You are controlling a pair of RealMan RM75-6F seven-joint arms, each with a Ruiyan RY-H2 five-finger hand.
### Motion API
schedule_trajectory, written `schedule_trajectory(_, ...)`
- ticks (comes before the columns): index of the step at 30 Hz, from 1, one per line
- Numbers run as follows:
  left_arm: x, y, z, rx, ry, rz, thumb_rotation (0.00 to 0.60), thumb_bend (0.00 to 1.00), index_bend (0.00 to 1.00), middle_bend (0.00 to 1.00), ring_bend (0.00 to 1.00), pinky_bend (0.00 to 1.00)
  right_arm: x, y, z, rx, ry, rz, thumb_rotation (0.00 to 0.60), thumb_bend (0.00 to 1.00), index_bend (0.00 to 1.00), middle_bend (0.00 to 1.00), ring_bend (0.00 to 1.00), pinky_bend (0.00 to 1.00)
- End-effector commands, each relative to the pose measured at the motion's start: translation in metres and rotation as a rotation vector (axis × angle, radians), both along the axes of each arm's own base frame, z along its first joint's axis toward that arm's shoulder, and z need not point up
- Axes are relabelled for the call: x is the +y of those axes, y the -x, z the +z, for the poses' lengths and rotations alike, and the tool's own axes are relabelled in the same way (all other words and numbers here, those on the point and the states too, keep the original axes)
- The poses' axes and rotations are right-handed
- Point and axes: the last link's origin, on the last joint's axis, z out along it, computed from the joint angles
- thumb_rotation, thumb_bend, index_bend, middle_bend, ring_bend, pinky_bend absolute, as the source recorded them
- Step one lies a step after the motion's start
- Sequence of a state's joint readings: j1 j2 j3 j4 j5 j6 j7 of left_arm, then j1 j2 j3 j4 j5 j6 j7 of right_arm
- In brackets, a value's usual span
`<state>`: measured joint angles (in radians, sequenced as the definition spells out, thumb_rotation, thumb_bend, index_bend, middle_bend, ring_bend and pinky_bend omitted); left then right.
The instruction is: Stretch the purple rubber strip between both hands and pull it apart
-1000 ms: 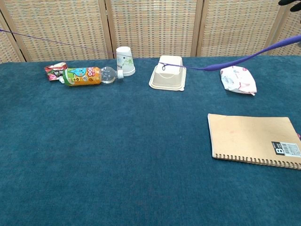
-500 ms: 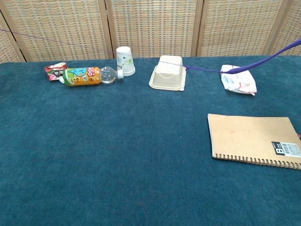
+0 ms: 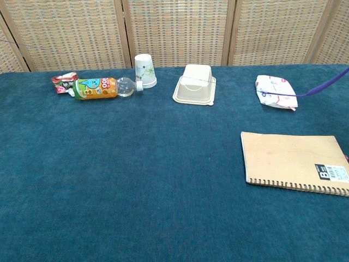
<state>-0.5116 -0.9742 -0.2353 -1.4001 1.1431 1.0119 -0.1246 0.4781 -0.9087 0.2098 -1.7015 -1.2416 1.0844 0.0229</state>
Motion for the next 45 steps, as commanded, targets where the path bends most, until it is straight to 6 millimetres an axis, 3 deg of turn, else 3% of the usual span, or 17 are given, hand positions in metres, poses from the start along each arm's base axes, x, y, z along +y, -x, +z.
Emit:
schedule_trajectory(1, -0.001, 0.005, 0.002, 0.003, -0.003, 0.007, 0.6, 0.72, 0.78, 0.0, 0.0, 0.0, -0.001, 0.005, 0.004, 0.029, 0.013, -0.001, 0.6, 0.54, 0.81, 0.01, 0.0, 0.0)
schedule_trajectory(11, -0.01, 0.035, 0.024, 0.068, -0.061, 0.055, 0.6, 0.72, 0.78, 0.0, 0.0, 0.0, -0.006, 0.026, 0.027, 0.196, 0.099, -0.011, 0.6, 0.53, 0.81, 0.01, 0.0, 0.0)
schedule_trajectory(22, -0.022, 0.069, 0.044, 0.076, -0.101, 0.118, 0.6, 0.73, 0.78, 0.0, 0.0, 0.0, -0.007, 0.059, 0.054, 0.25, 0.182, -0.08, 0.6, 0.53, 0.81, 0.02, 0.0, 0.0)
schedule_trajectory(31, -0.026, 0.084, 0.052, 0.078, -0.12, 0.139, 0.6, 0.73, 0.78, 0.0, 0.0, 0.0, -0.006, 0.074, 0.065, 0.266, 0.211, -0.115, 0.6, 0.52, 0.81, 0.02, 0.0, 0.0)
schedule_trajectory(37, -0.027, 0.077, 0.047, 0.038, -0.111, 0.098, 0.6, 0.73, 0.78, 0.0, 0.0, 0.0, -0.004, 0.059, 0.064, 0.207, 0.213, -0.064, 0.6, 0.52, 0.81, 0.02, 0.0, 0.0)
schedule_trajectory(45, -0.034, 0.041, 0.03, 0.026, -0.054, 0.019, 0.6, 0.73, 0.78, 0.0, 0.0, 0.0, 0.009, 0.005, 0.054, 0.153, 0.19, 0.082, 0.6, 0.52, 0.81, 0.02, 0.0, 0.0)
